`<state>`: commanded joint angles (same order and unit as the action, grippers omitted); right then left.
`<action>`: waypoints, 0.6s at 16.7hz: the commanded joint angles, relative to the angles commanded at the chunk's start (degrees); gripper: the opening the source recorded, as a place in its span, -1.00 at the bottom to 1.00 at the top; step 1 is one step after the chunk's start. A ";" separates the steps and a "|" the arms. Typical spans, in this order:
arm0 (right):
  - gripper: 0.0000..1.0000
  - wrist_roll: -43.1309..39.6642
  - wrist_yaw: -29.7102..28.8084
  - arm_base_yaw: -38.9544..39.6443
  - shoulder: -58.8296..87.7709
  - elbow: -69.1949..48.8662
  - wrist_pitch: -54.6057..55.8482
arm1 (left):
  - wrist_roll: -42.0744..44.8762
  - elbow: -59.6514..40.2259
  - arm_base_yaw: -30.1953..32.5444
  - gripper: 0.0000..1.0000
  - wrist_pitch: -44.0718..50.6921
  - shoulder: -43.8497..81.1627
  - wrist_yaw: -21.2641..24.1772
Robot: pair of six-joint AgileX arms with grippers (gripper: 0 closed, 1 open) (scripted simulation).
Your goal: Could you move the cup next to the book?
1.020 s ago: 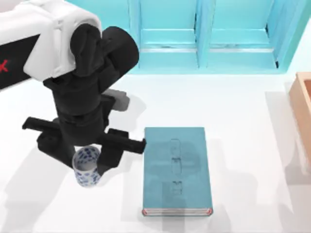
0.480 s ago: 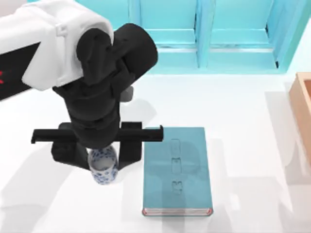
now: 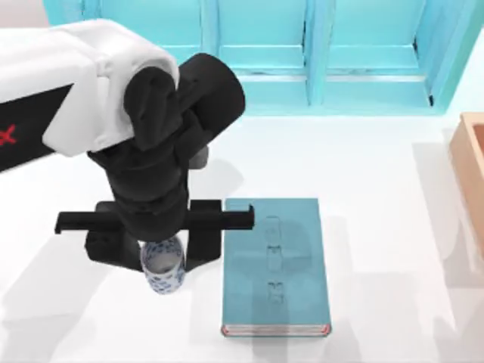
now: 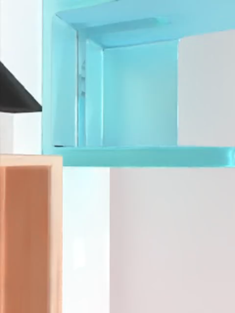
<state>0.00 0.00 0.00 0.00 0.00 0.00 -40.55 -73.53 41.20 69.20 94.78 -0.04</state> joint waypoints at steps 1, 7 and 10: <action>1.00 0.00 0.00 0.00 0.00 0.00 0.00 | 0.08 1.82 0.06 -1.00 -2.53 0.30 -0.02; 1.00 0.00 0.00 0.00 0.00 0.00 0.00 | 0.27 8.49 0.34 -1.00 -10.53 1.61 0.07; 1.00 0.00 0.00 0.00 0.00 0.00 0.00 | 0.27 8.49 0.34 -0.85 -10.53 1.61 0.07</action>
<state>0.00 0.00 0.00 0.00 0.00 0.00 -40.29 -65.04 41.54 58.67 96.39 0.03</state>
